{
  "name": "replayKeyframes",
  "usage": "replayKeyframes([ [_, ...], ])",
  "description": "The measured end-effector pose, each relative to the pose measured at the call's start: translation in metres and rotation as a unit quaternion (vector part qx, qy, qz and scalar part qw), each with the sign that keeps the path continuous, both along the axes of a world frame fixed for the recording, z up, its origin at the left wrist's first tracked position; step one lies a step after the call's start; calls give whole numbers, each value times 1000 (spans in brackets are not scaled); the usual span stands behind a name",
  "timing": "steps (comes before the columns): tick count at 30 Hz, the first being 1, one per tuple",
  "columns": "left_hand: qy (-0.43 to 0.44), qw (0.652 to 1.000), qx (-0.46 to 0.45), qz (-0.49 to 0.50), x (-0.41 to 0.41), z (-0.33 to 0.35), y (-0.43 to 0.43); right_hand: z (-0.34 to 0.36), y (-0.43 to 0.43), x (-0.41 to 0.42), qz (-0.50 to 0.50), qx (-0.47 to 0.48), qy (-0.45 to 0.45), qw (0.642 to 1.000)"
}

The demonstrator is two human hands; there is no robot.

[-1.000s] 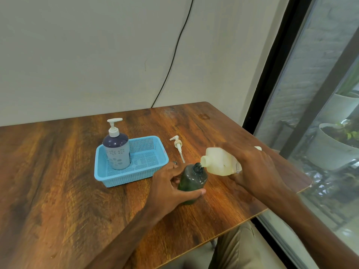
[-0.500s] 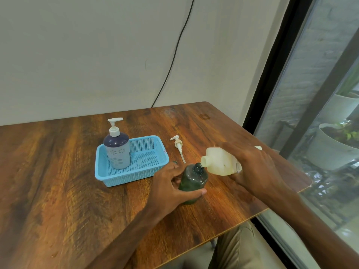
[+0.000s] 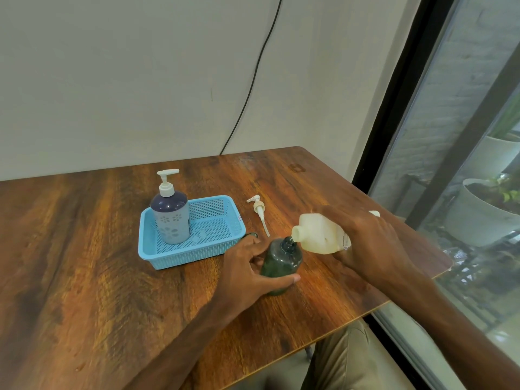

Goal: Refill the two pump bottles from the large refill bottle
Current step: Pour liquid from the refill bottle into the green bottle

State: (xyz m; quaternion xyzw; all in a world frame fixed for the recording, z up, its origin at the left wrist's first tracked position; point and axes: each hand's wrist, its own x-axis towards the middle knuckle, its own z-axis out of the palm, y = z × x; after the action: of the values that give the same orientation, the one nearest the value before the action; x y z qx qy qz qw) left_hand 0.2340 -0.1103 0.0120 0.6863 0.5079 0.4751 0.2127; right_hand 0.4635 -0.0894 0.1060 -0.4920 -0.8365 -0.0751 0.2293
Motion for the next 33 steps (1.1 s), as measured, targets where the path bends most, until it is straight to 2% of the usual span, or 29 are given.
replayKeyframes([
  [33,-6,1000,-5,-5,1,-1,-1,-3,3,4,14,8,-4,1000],
])
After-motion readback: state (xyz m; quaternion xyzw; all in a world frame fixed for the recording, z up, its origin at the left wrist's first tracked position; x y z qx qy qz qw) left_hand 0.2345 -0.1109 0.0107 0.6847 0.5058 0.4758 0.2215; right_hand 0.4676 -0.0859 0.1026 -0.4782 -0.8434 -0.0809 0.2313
